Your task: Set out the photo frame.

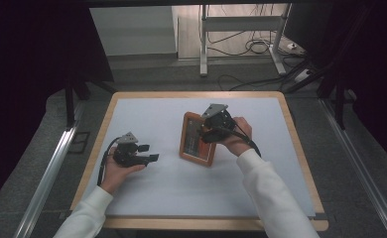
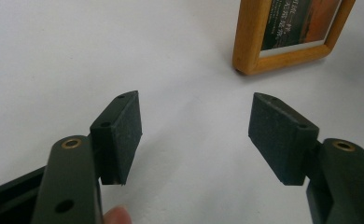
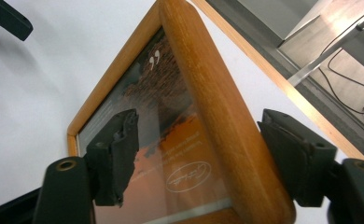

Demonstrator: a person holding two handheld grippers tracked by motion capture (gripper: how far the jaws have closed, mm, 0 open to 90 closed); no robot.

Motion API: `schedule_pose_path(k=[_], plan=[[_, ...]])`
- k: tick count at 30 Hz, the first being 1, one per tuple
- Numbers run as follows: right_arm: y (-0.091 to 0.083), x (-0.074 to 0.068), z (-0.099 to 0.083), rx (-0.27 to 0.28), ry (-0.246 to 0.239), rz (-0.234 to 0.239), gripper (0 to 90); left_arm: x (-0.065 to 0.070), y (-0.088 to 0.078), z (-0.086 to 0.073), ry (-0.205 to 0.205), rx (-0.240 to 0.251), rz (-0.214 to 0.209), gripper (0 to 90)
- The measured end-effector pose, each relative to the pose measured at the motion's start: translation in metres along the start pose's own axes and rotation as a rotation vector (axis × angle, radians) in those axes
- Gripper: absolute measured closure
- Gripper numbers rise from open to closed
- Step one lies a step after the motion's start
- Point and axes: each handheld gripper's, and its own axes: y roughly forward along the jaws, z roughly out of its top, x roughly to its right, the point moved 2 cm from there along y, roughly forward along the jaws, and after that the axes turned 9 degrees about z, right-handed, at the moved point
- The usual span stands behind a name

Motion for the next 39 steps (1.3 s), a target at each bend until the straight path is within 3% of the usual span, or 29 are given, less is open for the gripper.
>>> schedule_pose_path(k=[7, 13, 26, 30, 34, 36, 39], plan=[[-0.003, 0.0, -0.002, 0.028, 0.018, -0.02, 22.1, 0.0, 0.0, 0.0, 0.0, 0.0, -0.003, 34.4], [-0.015, 0.0, -0.008, 0.077, 0.067, -0.035, 20.6, 0.001, -0.001, 0.0, 0.0, 0.002, -0.003, 34.2], [-0.042, -0.007, -0.053, 0.148, 0.189, -0.005, 20.2, 0.001, -0.001, 0.0, 0.001, -0.002, 0.001, 33.8], [-0.043, -0.016, -0.069, 0.156, 0.215, 0.02, 28.1, 0.002, -0.002, 0.0, 0.006, -0.005, 0.0, 33.7], [-0.04, -0.026, -0.083, 0.144, 0.21, 0.04, 40.2, 0.004, -0.001, 0.0, 0.011, -0.008, 0.001, 33.7], [-0.038, -0.031, -0.09, 0.123, 0.205, 0.026, 50.4, 0.004, -0.001, 0.0, 0.014, -0.011, 0.003, 33.7], [-0.035, -0.038, -0.095, 0.121, 0.188, 0.046, 66.0, 0.007, 0.0, 0.0, 0.016, -0.01, 0.004, 33.7]])
